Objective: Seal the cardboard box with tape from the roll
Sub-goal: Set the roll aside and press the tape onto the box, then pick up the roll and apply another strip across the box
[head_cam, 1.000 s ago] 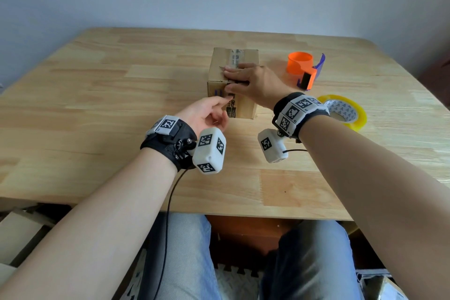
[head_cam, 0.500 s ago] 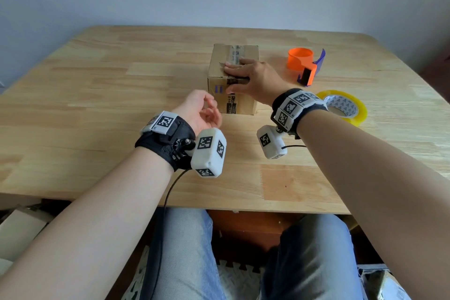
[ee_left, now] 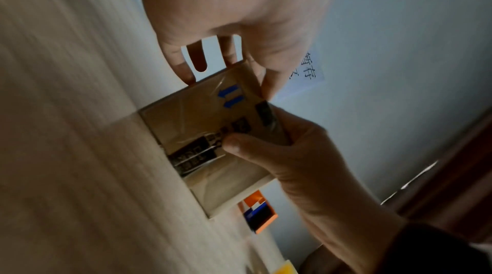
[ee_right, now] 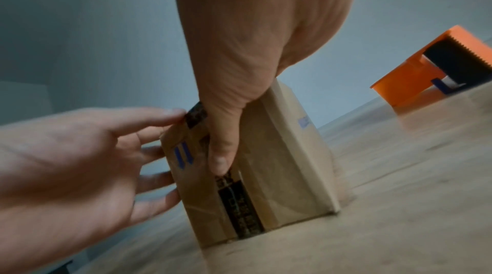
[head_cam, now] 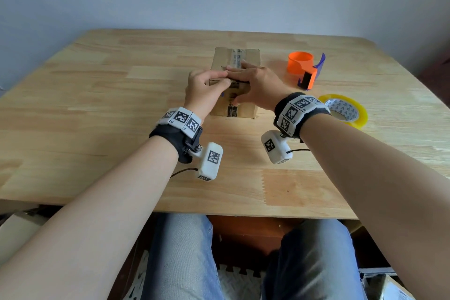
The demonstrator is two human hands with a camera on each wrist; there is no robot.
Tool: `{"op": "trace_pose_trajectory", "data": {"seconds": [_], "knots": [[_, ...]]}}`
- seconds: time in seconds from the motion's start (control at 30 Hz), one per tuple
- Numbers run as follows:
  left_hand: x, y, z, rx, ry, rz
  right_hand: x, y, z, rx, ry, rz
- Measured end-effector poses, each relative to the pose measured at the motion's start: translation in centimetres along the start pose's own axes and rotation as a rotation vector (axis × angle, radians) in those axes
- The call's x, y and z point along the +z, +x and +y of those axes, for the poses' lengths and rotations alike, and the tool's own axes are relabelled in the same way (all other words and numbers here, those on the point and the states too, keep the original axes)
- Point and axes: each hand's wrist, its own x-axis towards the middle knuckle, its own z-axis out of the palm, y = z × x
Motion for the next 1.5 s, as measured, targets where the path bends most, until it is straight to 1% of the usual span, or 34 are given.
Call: {"op": "trace_pose_trajectory", "data": {"seconds": [0.07, 0.17, 0.3, 0.37, 0.47, 0.63, 0.73, 0.77, 0.83, 0.93, 1.03, 1.1, 1.17, 1.2, 1.27, 1.33, 1.4, 1.43, 1.5], "knots": [[0.1, 0.1, -0.5, 0.030, -0.014, -0.043, -0.4, -0.2, 0.2, -0.013, 0.086, 0.026], [-0.1, 0.3, -0.7, 0.060, -0.029, -0.047, -0.7, -0.3, 0.1, -0.002, 0.126, 0.035], [-0.2, 0.5, -1.1, 0.062, 0.015, -0.026, -0.5, -0.1, 0.2, -0.025, 0.004, -0.049], [-0.2, 0.7, -1.3, 0.058, 0.023, -0.027, -0.5, -0.1, 0.4, -0.040, -0.018, -0.053], [-0.4, 0.8, -1.6, 0.069, 0.042, -0.049, -0.5, 0.0, 0.4, -0.040, 0.009, -0.033], [-0.2, 1.2, -1.9, 0.067, 0.067, -0.055, -0.6, 0.1, 0.5, -0.015, -0.074, -0.117], [0.2, 1.9, -1.3, 0.086, 0.121, -0.038, -2.3, 0.3, 0.1, 0.030, -0.115, -0.181], [0.2, 2.3, -1.2, 0.081, 0.149, -0.020, -3.0, 0.3, 0.0, 0.050, -0.109, -0.166], [0.3, 3.1, -0.9, 0.049, 0.190, 0.026, -4.6, -0.3, 0.4, 0.090, -0.085, -0.084], [0.7, 4.1, -0.5, -0.020, 0.188, 0.065, -6.0, -2.0, 1.6, 0.190, -0.070, -0.004], [2.0, 3.8, 0.7, -0.117, 0.228, 0.166, -6.4, -4.0, 3.8, 0.394, -0.099, -0.011], [3.1, 3.0, 2.0, -0.164, 0.259, 0.241, -7.0, -5.3, 5.3, 0.566, -0.199, -0.008], [4.2, 2.3, 2.9, -0.130, 0.264, 0.312, -7.7, -6.8, 6.3, 0.716, -0.285, -0.061], [4.8, 2.0, 3.2, -0.110, 0.254, 0.329, -7.9, -7.6, 6.7, 0.778, -0.301, -0.117], [6.0, 1.2, 3.7, -0.085, 0.209, 0.323, -8.1, -9.1, 7.1, 0.866, -0.278, -0.231], [7.1, 0.5, 4.0, -0.040, 0.142, 0.318, -7.7, -10.3, 7.7, 0.908, -0.242, -0.280], [7.9, -0.3, 4.2, -0.003, 0.047, 0.264, -7.0, -11.0, 7.9, 0.909, -0.179, -0.233], [8.3, -0.6, 4.3, -0.011, 0.004, 0.218, -6.7, -11.2, 7.9, 0.900, -0.143, -0.194], [8.8, -1.2, 4.5, -0.070, -0.023, 0.102, -6.3, -11.5, 7.8, 0.871, -0.084, -0.100]]}}
